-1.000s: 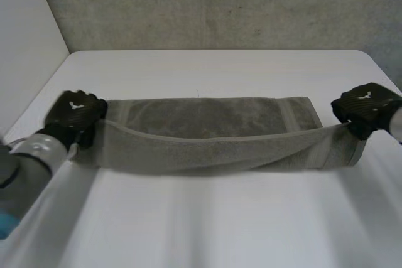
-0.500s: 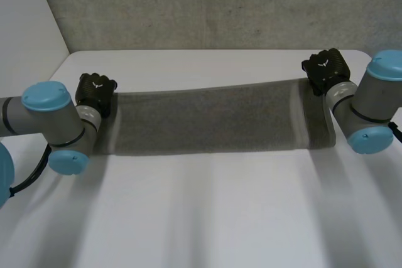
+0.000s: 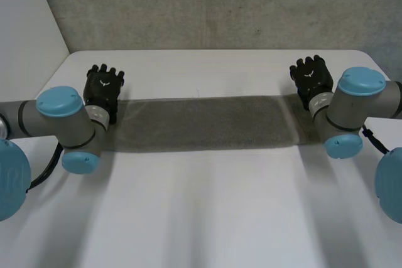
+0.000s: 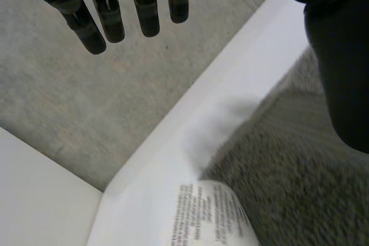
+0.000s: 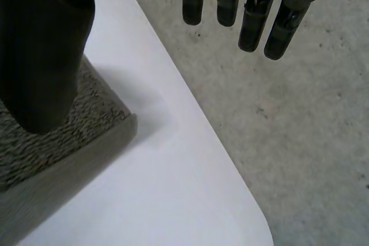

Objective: Fold the towel.

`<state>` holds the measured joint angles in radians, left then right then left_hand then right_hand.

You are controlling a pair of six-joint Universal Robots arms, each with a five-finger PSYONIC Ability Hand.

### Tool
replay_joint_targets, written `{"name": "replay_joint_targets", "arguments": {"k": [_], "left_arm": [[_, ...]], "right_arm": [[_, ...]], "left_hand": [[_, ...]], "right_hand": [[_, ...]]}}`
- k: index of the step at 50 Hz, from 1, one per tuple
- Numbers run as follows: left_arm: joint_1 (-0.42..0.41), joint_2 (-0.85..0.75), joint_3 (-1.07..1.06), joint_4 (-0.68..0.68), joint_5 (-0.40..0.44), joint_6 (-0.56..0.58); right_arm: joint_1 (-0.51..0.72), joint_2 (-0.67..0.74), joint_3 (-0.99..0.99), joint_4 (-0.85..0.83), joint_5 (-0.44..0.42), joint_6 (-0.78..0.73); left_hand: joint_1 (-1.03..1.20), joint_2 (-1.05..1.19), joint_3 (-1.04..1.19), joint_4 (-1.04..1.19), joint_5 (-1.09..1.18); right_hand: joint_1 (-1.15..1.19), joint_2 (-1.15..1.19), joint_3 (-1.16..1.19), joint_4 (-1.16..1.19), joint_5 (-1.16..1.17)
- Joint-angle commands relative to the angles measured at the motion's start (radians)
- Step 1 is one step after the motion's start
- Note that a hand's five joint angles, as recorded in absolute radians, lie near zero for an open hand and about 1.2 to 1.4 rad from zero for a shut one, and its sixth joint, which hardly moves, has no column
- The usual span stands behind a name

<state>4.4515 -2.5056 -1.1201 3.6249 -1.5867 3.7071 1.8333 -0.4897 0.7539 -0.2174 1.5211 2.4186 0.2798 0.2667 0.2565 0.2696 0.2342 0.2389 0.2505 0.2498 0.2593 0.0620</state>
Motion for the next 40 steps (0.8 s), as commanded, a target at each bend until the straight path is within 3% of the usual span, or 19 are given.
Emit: {"name": "replay_joint_targets", "arguments": {"k": [1, 7, 13, 17, 19, 27, 40], "left_arm": [[-0.004, 0.186, -0.153, 0.049, 0.001, -0.062], [0.014, 0.355, -0.312, 0.047, 0.013, -0.151], [0.023, 0.471, -0.467, 0.037, 0.022, -0.184], [0.025, 0.525, -0.54, 0.032, 0.042, -0.185], [0.025, 0.573, -0.61, 0.029, 0.066, -0.187], [0.022, 0.66, -0.733, 0.027, 0.09, -0.194], [0.009, 0.668, -0.774, 0.029, 0.088, -0.248]], "right_arm": [[0.0, -0.202, 0.19, -0.031, -0.018, 0.004], [-0.009, -0.395, 0.379, 0.006, -0.149, 0.025], [-0.032, -0.489, 0.484, 0.136, -0.168, 0.164], [-0.08, -0.494, 0.501, 0.21, -0.171, 0.206], [-0.109, -0.489, 0.505, 0.268, -0.18, 0.209], [-0.157, -0.413, 0.499, 0.29, -0.226, 0.209], [-0.166, -0.323, 0.472, 0.29, -0.246, 0.205]], "left_hand": [[-0.096, -0.083, -0.072, -0.085, -0.225], [-0.09, -0.077, -0.066, -0.08, -0.219], [-0.087, -0.074, -0.064, -0.077, -0.216], [-0.084, -0.071, -0.061, -0.074, -0.213], [-0.084, -0.071, -0.061, -0.074, -0.213], [-0.081, -0.068, -0.058, -0.071, -0.21], [-0.072, -0.059, -0.049, -0.062, -0.201]], "right_hand": [[-0.064, -0.076, -0.075, -0.085, -0.062], [-0.064, -0.076, -0.075, -0.085, -0.062], [-0.064, -0.076, -0.075, -0.085, -0.062], [-0.01, -0.022, -0.021, -0.031, -0.008], [0.25, 0.238, 0.239, 0.23, 0.252], [0.486, 0.474, 0.475, 0.465, 0.488], [0.536, 0.524, 0.525, 0.515, 0.538]]}}
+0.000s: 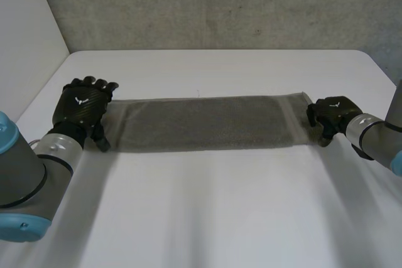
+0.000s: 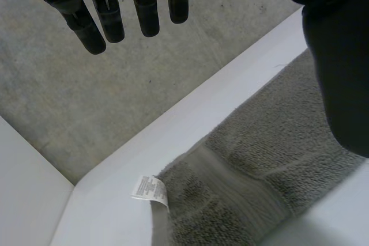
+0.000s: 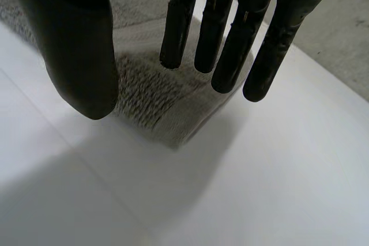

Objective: Fold the towel.

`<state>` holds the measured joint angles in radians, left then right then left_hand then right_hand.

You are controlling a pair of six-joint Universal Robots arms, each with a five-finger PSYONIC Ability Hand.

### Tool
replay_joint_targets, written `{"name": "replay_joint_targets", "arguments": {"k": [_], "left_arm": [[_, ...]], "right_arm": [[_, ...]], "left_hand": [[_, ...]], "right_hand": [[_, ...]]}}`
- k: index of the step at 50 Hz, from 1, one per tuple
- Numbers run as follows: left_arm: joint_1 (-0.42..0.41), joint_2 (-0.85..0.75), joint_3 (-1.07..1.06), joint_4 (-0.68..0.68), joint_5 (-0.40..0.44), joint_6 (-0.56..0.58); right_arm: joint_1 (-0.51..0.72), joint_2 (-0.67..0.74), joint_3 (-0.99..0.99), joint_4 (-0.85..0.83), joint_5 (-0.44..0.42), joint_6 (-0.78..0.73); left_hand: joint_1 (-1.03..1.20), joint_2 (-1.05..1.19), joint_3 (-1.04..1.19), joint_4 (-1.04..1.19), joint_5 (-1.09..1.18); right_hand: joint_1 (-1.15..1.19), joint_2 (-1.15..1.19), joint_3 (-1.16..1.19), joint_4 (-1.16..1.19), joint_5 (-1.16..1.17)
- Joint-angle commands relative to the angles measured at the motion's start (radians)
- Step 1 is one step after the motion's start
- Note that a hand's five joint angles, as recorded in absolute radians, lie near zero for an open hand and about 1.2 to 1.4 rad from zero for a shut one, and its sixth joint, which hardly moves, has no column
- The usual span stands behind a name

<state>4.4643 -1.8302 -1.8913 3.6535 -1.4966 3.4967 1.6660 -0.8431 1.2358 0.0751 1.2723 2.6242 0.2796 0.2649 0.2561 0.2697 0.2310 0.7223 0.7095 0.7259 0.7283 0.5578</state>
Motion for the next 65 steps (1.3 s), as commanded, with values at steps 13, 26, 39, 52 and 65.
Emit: {"name": "replay_joint_targets", "arguments": {"k": [13, 26, 39, 52, 65], "left_arm": [[-0.003, -0.009, -0.005, 0.002, -0.002, -0.041], [0.0, 0.003, -0.009, 0.002, -0.004, -0.041], [0.004, 0.046, -0.015, 0.002, -0.005, -0.041], [-0.013, 0.052, 0.006, 0.007, -0.013, -0.042], [-0.037, 0.039, 0.005, 0.014, -0.013, -0.041]], "right_arm": [[-0.017, 0.038, -0.01, -0.063, 0.032, -0.03], [-0.192, -0.019, 0.053, -0.038, 0.058, -0.164], [-0.281, -0.166, 0.014, -0.029, 0.13, -0.371], [0.288, -0.191, -0.062, -0.188, 0.137, -0.291], [0.626, 0.041, -0.07, -0.333, 0.119, -0.366]], "left_hand": [[-0.072, -0.057, -0.048, -0.062, -0.198], [-0.072, -0.057, -0.048, -0.062, -0.198], [-0.078, -0.063, -0.054, -0.068, -0.204], [-0.078, -0.063, -0.054, -0.068, -0.204], [-0.078, -0.063, -0.054, -0.068, -0.204]], "right_hand": [[0.674, 0.687, 0.67, 0.668, 0.664], [0.674, 0.687, 0.67, 0.668, 0.664], [0.674, 0.687, 0.67, 0.668, 0.664], [0.674, 0.687, 0.67, 0.668, 0.664], [0.674, 0.687, 0.67, 0.668, 0.664]]}}
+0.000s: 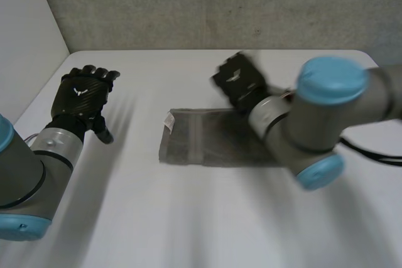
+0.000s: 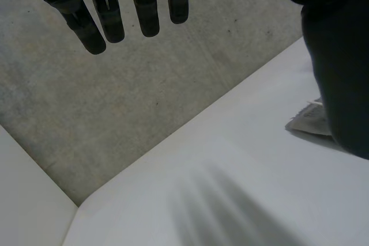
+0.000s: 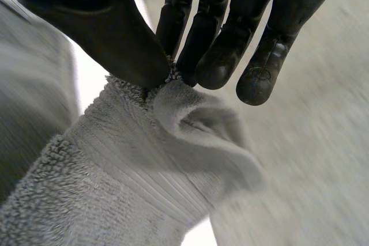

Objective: Fold the towel.

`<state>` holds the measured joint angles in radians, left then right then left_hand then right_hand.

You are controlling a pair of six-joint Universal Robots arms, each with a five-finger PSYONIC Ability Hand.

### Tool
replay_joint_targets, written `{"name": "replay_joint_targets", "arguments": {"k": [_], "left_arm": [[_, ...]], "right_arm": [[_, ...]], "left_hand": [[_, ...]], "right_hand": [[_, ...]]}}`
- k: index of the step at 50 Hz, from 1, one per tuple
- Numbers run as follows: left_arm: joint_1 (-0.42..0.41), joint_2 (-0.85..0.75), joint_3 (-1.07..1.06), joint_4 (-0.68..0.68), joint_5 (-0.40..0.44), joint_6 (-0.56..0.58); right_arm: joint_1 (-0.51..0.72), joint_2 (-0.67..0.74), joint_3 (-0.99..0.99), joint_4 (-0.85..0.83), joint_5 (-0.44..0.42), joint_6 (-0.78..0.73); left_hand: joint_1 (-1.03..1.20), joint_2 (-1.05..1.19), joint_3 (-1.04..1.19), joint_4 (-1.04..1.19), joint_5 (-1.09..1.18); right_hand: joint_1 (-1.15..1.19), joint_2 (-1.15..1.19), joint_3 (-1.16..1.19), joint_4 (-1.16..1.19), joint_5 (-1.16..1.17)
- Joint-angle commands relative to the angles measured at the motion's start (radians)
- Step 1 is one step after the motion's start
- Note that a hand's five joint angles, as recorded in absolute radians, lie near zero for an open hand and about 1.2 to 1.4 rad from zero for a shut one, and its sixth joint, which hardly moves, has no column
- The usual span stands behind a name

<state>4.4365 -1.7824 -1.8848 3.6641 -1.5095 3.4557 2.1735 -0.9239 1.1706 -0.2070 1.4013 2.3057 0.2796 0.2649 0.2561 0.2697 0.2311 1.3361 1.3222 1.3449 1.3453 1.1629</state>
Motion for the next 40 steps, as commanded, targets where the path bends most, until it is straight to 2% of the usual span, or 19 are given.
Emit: {"name": "replay_joint_targets", "arguments": {"k": [1, 5, 6, 7, 8, 9, 13, 15, 16, 23, 30, 34, 40], "left_arm": [[-0.016, -0.012, -0.002, 0.004, 0.0, 0.0], [-0.022, -0.019, -0.002, 0.005, 0.0, 0.002], [-0.023, -0.026, -0.002, 0.005, 0.0, 0.002], [-0.023, -0.031, -0.002, 0.005, 0.002, 0.002], [-0.023, -0.031, -0.002, 0.005, 0.002, 0.002], [-0.023, -0.034, -0.002, 0.005, 0.002, 0.002], [-0.023, -0.035, -0.001, 0.007, 0.002, 0.002], [-0.023, -0.035, -0.001, 0.007, 0.002, 0.002], [-0.023, -0.035, -0.001, 0.007, 0.002, 0.002], [-0.042, -0.034, 0.004, 0.008, 0.003, 0.003], [-0.088, -0.06, 0.035, 0.007, 0.002, 0.006], [-0.137, -0.087, 0.064, 0.007, -0.001, 0.008], [-0.167, -0.106, 0.076, 0.007, -0.026, 0.006]], "right_arm": [[0.135, 0.151, -0.006, -0.051, -0.01, -0.057], [0.154, 0.177, -0.003, -0.045, -0.013, -0.055], [0.155, 0.177, 0.004, -0.049, -0.013, -0.052], [0.146, 0.174, 0.009, -0.051, -0.007, -0.04], [0.146, 0.174, 0.009, -0.051, -0.007, -0.04], [0.138, 0.168, 0.014, -0.049, 0.001, -0.031], [0.129, 0.117, 0.037, -0.042, 0.002, 0.023], [0.086, 0.016, 0.093, -0.037, 0.004, 0.133], [0.086, 0.016, 0.093, -0.037, 0.004, 0.133], [-0.141, -0.142, 0.257, 0.007, -0.007, 0.412], [-0.277, -0.162, 0.357, 0.063, -0.021, 0.431], [-0.337, -0.156, 0.418, 0.06, -0.082, 0.423], [-0.37, -0.141, 0.439, 0.047, -0.119, 0.419]], "left_hand": [[-0.078, -0.063, -0.054, -0.068, -0.204], [-0.078, -0.063, -0.054, -0.068, -0.204], [-0.078, -0.063, -0.054, -0.068, -0.204], [-0.078, -0.063, -0.054, -0.068, -0.204], [-0.078, -0.063, -0.054, -0.068, -0.204], [-0.078, -0.063, -0.054, -0.068, -0.204], [-0.078, -0.063, -0.054, -0.068, -0.204], [-0.078, -0.063, -0.054, -0.068, -0.204], [-0.078, -0.063, -0.054, -0.068, -0.204], [-0.078, -0.063, -0.054, -0.068, -0.204], [-0.072, -0.057, -0.048, -0.062, -0.198], [-0.069, -0.054, -0.045, -0.059, -0.195], [-0.072, -0.057, -0.048, -0.062, -0.198]], "right_hand": [[0.06, 0.074, 0.051, 0.051, 0.059], [0.06, 0.074, 0.051, 0.051, 0.059], [-0.157, -0.143, -0.166, -0.166, -0.158], [-0.848, -0.834, -0.857, -0.857, -0.849], [-0.855, -0.841, -0.864, -0.864, -0.856], [-1.162, -1.148, -1.17, -1.171, -1.163], [-1.162, -1.148, -1.17, -1.171, -1.163], [-1.162, -1.148, -1.17, -1.171, -1.163], [-1.162, -1.148, -1.17, -1.171, -1.163], [-1.162, -1.148, -1.17, -1.171, -1.163], [-1.162, -1.148, -1.17, -1.171, -1.163], [-1.005, -0.991, -1.014, -1.014, -1.006], [-0.79, -0.776, -0.799, -0.799, -0.792]]}}
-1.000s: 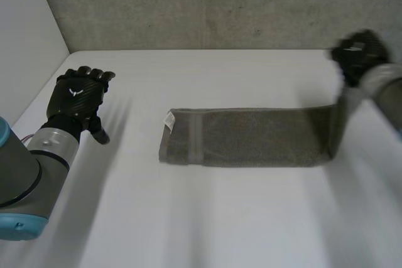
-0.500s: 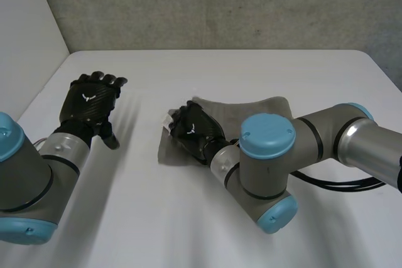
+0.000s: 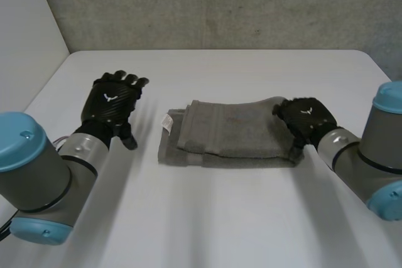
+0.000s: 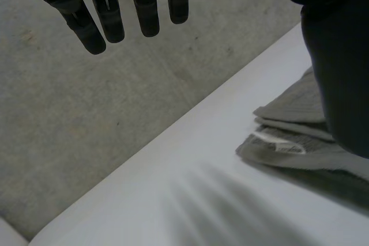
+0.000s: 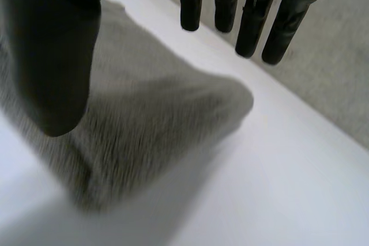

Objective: Fold the towel.

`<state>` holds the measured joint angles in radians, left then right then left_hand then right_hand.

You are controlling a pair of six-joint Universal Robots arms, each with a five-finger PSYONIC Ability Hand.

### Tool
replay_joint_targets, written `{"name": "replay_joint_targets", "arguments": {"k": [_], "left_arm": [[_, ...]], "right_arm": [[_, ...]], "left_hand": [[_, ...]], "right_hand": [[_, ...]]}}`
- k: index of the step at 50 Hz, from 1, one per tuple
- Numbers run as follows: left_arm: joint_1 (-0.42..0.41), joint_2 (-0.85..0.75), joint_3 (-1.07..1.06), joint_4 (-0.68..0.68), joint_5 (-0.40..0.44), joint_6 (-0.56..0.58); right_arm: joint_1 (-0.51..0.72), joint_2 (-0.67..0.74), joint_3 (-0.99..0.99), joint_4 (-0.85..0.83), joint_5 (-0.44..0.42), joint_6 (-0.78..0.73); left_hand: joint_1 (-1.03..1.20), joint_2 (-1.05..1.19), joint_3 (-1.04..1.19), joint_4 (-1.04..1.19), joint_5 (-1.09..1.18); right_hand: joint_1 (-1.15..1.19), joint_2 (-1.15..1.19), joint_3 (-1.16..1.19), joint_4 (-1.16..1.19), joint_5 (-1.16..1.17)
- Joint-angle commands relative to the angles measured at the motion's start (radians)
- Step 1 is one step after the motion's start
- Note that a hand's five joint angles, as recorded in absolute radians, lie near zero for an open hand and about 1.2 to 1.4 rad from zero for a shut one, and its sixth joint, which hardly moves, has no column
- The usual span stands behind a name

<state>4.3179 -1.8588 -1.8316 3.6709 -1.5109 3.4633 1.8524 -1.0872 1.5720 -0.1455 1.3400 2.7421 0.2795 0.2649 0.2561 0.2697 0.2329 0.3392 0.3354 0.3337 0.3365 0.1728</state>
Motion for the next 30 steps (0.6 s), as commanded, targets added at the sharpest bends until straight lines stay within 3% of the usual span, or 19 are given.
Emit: {"name": "replay_joint_targets", "arguments": {"k": [1, 2, 3, 4, 5, 7, 8, 14, 20, 22, 30], "left_arm": [[-0.056, -0.039, 0.026, 0.0, -0.034, -0.001], [-0.063, -0.046, 0.029, 0.0, -0.043, -0.001], [-0.063, -0.046, 0.029, 0.0, -0.043, -0.001], [-0.069, -0.049, 0.029, 0.0, -0.049, -0.001], [-0.069, -0.049, 0.029, 0.0, -0.049, -0.001], [-0.07, -0.051, 0.026, -0.002, -0.054, -0.001], [-0.07, -0.05, 0.026, -0.002, -0.054, -0.001], [-0.066, -0.046, 0.025, -0.002, -0.057, -0.003], [-0.058, -0.034, 0.018, -0.002, -0.06, -0.004], [-0.055, -0.023, 0.02, -0.003, -0.063, -0.003], [-0.012, 0.049, 0.02, 0.0, -0.135, -0.026]], "right_arm": [[-0.053, 0.042, 0.033, -0.025, -0.059, -0.018], [-0.055, 0.065, 0.025, -0.034, -0.056, -0.018], [-0.055, 0.066, 0.025, -0.034, -0.056, -0.018], [-0.055, 0.079, 0.02, -0.043, -0.053, -0.019], [-0.055, 0.079, 0.02, -0.043, -0.053, -0.019], [-0.056, 0.087, 0.008, -0.052, -0.051, -0.019], [-0.056, 0.089, -0.001, -0.051, -0.048, -0.019], [-0.041, 0.09, -0.046, -0.032, -0.044, -0.022], [0.005, 0.084, -0.11, -0.022, 0.001, -0.173], [0.138, 0.087, -0.177, -0.028, 0.017, -0.28], [0.399, 0.147, -0.321, -0.064, -0.002, -0.443]], "left_hand": [[-0.072, -0.057, -0.048, -0.062, -0.2], [-0.072, -0.057, -0.048, -0.062, -0.2], [-0.072, -0.057, -0.048, -0.062, -0.2], [-0.072, -0.057, -0.048, -0.062, -0.2], [-0.072, -0.057, -0.048, -0.062, -0.2], [-0.075, -0.06, -0.051, -0.065, -0.203], [-0.075, -0.06, -0.051, -0.065, -0.203], [-0.075, -0.06, -0.051, -0.065, -0.203], [-0.078, -0.063, -0.054, -0.068, -0.206], [-0.078, -0.063, -0.054, -0.068, -0.206], [-0.089, -0.075, -0.066, -0.08, -0.217]], "right_hand": [[0.285, 0.289, 0.291, 0.288, 0.277], [0.449, 0.453, 0.454, 0.451, 0.441], [0.45, 0.454, 0.456, 0.453, 0.442], [0.657, 0.661, 0.662, 0.659, 0.649], [0.659, 0.663, 0.664, 0.661, 0.651], [1.024, 1.028, 1.03, 1.027, 1.016], [1.057, 1.061, 1.062, 1.059, 1.049], [1.057, 1.061, 1.063, 1.06, 1.049], [1.057, 1.061, 1.063, 1.06, 1.049], [1.057, 1.061, 1.063, 1.06, 1.049], [1.057, 1.061, 1.063, 1.06, 1.049]]}}
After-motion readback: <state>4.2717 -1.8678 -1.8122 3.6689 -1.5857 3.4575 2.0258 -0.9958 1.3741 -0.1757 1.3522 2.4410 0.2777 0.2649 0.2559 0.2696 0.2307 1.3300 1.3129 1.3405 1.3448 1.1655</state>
